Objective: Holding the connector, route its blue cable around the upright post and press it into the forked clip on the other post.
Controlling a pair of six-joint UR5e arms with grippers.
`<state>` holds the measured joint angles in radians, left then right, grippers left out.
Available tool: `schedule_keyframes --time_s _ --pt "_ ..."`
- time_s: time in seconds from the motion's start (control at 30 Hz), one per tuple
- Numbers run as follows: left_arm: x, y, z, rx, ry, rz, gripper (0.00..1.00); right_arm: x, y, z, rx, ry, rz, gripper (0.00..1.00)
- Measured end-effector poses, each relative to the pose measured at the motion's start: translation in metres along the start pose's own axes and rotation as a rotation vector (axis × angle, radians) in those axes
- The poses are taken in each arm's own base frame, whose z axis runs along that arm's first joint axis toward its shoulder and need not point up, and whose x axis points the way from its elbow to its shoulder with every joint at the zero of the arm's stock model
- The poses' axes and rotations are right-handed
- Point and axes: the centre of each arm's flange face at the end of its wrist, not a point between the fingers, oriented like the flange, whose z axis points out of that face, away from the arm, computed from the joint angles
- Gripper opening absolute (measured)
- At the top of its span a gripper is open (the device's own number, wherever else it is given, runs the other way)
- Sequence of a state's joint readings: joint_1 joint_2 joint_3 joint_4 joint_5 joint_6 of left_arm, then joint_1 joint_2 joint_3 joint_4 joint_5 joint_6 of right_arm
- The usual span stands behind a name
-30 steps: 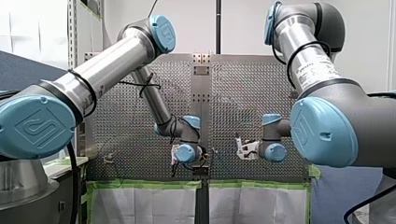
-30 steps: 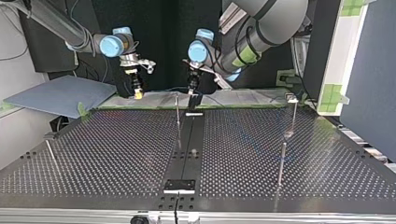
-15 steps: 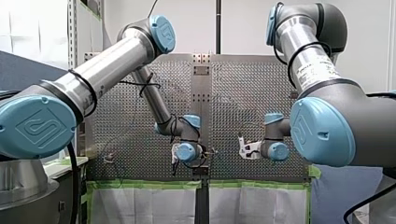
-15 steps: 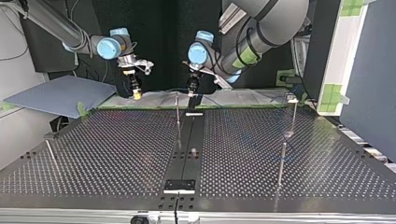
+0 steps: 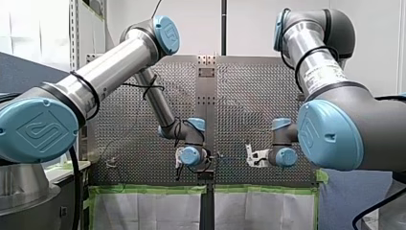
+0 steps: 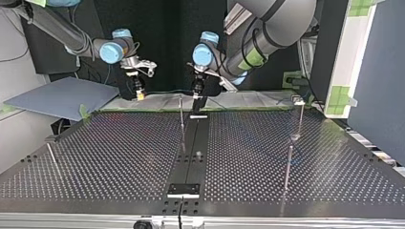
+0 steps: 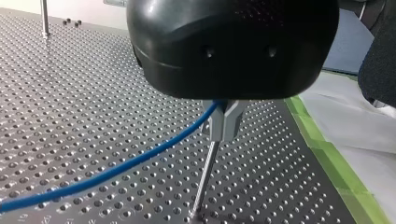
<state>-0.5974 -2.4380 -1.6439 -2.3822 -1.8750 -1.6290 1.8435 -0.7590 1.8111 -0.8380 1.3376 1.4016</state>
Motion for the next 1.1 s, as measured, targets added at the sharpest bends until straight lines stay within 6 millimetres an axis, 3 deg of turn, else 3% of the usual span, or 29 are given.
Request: schedule_keyframes --time_s 0.33,0.67,1.1 --pt "-0.004 0.003 0.009 -0.001 -0.011 -0.013 0.0 -0.004 0.001 0.003 0.0 -0.016 -0.015 0.0" --pt "0.015 0.008 0.027 -0.014 0.021 -0.017 0.0 -0.002 0.001 0.004 0.0 -0.013 -0.016 0.0" --pt "0.0 0.019 0.05 -0.028 0.008 -0.029 0.0 0.001 0.006 0.009 -0.01 -0.003 -0.015 0.0"
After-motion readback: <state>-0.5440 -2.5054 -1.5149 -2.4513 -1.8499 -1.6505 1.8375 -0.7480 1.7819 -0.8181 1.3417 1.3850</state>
